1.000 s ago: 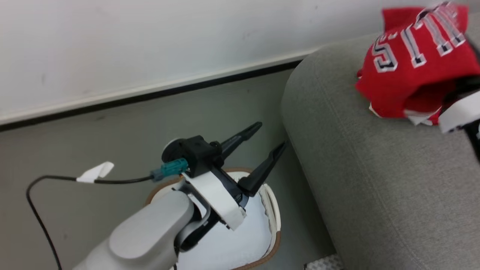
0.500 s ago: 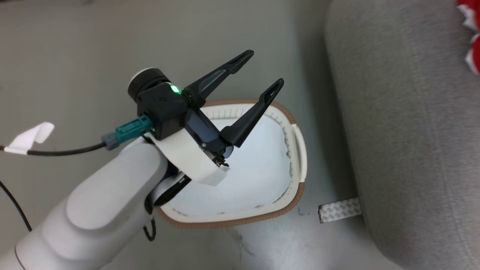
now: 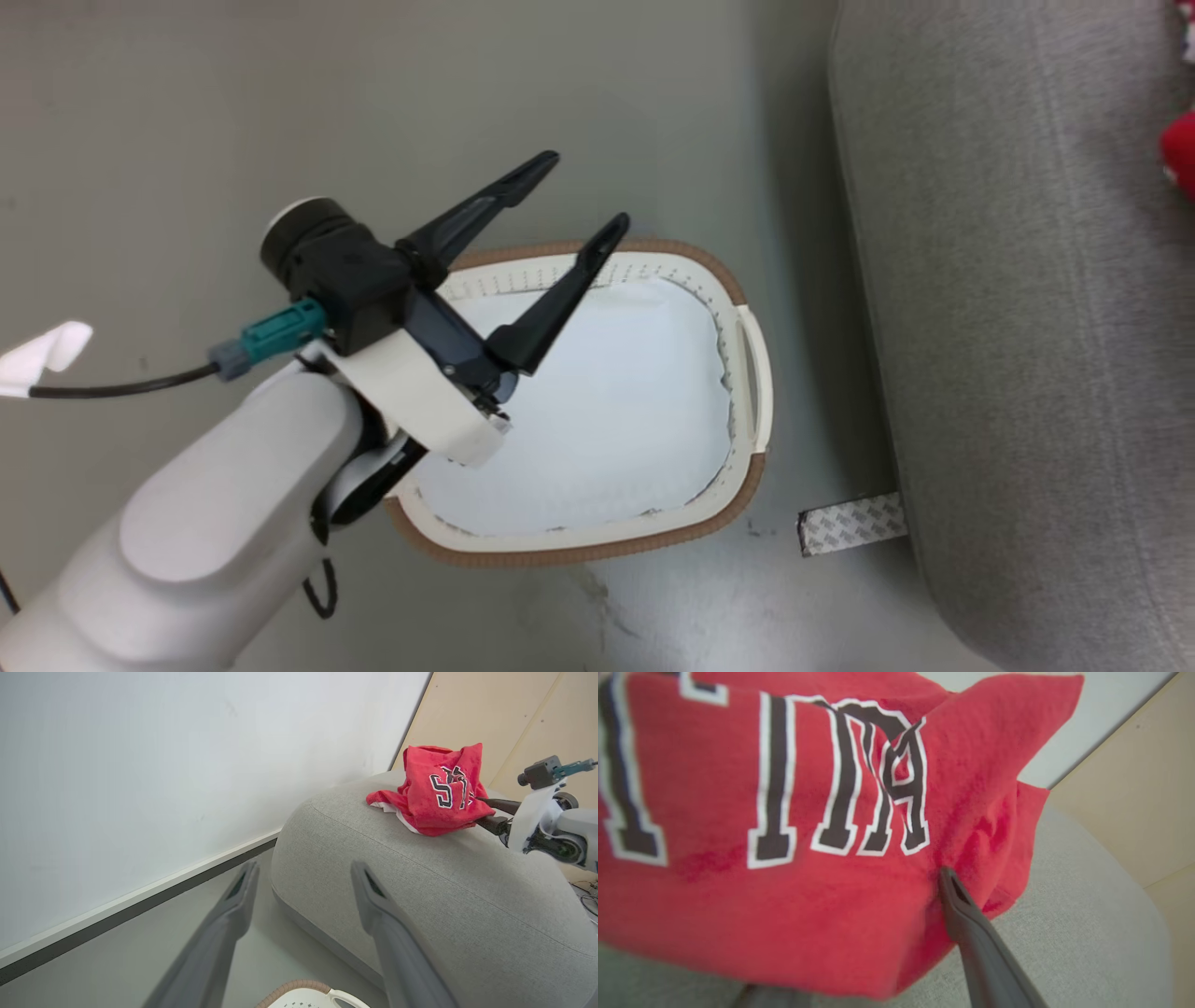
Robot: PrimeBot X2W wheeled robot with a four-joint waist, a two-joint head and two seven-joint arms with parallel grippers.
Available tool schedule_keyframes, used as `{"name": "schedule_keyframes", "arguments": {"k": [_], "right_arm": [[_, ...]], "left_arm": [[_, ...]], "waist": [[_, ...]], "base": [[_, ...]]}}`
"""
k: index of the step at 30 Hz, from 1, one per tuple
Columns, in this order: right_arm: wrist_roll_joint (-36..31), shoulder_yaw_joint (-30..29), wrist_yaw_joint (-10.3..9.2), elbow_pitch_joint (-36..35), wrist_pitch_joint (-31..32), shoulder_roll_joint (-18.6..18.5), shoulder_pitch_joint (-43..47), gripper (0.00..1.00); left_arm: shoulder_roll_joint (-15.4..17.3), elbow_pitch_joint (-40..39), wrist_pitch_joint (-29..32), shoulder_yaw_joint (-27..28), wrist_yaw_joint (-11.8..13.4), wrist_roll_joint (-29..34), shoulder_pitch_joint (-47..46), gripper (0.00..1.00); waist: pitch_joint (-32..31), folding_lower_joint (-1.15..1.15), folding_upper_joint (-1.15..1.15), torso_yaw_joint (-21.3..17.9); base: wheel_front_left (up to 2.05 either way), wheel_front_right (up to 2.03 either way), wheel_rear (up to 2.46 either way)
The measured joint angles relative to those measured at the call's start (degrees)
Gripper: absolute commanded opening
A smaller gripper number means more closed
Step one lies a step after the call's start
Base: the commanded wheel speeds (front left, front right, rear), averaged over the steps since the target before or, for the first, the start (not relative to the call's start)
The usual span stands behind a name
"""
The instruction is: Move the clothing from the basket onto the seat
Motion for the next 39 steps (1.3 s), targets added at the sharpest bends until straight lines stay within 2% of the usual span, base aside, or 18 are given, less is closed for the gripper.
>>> {"name": "schedule_keyframes", "arguments": {"k": [5, 11, 21, 31, 39], "right_arm": [[0.16, 1.20, 0.00, 2.01, -4.33, 0.76, 2.54, 1.00], [2.45, 3.92, 0.00, 1.60, -6.12, 1.02, 5.69, 1.00], [8.31, 9.40, 0.00, -8.36, -6.45, 1.79, 14.99, 1.00], [13.06, 17.72, 0.00, -17.14, -6.48, 3.71, 25.63, 1.00], [15.22, 26.18, 0.00, -19.34, -6.56, 4.91, 32.09, 1.00]], "left_arm": [[0.52, 0.94, -0.01, 2.78, 0.38, -0.53, 2.48, 1.00], [0.15, 2.05, -0.01, 6.87, 0.80, -0.78, 7.80, 1.00], [-3.54, 3.56, -0.05, 15.02, 2.00, 0.13, 17.53, 1.00], [-8.03, 5.64, -0.05, 22.82, 3.64, 4.05, 28.82, 1.00], [-10.91, 6.97, -0.05, 29.40, 4.91, 8.20, 37.71, 1.00]], "waist": [[-3.49, 0.00, 0.00, -0.92], [-8.73, 0.00, 0.00, -1.57], [-18.62, -0.02, 0.01, -1.20], [-28.37, -0.03, 0.01, 1.31], [-34.33, -0.03, 0.01, 5.15]], "base": [[0.00, 0.00, 0.00], [0.00, 0.00, 0.00], [0.00, 0.00, 0.00], [0.00, 0.00, 0.00], [0.00, 0.00, 0.00]]}}
